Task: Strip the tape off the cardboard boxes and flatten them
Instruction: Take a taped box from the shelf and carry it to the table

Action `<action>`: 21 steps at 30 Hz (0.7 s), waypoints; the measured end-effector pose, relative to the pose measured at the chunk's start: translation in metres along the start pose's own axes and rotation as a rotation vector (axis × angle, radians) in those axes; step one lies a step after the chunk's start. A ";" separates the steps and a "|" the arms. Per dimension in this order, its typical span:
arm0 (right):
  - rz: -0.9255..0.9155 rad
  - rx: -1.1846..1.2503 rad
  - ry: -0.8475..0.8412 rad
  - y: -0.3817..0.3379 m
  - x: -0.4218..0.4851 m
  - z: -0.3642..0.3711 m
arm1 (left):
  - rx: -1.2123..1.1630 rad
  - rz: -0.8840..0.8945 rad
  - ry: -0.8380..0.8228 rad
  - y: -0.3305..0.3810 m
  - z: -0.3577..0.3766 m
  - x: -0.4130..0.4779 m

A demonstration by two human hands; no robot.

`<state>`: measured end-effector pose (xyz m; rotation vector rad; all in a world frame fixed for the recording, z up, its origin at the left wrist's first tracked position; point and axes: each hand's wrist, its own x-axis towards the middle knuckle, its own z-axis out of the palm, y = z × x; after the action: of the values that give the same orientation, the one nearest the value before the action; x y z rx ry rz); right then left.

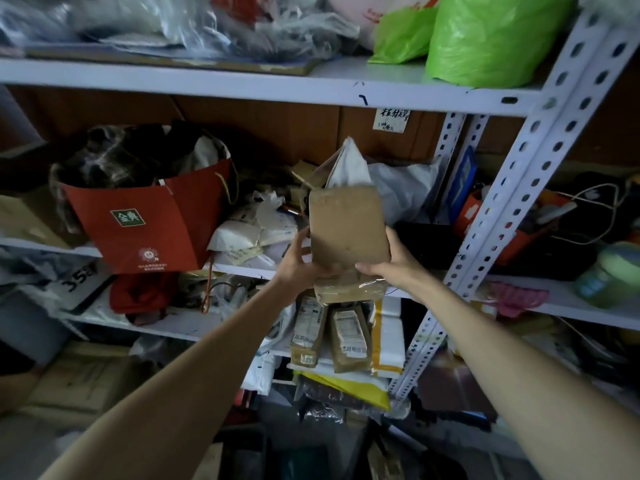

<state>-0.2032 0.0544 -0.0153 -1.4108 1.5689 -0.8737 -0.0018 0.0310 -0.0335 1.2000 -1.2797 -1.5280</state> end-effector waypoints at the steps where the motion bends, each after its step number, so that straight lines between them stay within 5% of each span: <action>1: -0.016 0.000 0.026 -0.001 -0.007 0.002 | -0.013 0.013 -0.005 0.000 0.000 -0.007; 10: -0.099 0.108 0.187 -0.042 -0.072 0.011 | 0.283 0.277 -0.020 0.041 -0.012 -0.059; 21: -0.095 0.074 0.503 -0.085 -0.204 0.065 | 0.104 0.319 -0.373 0.063 -0.046 -0.136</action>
<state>-0.1044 0.2476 0.0605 -1.2814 1.8184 -1.4107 0.0749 0.1397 0.0501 0.7420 -1.7211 -1.5015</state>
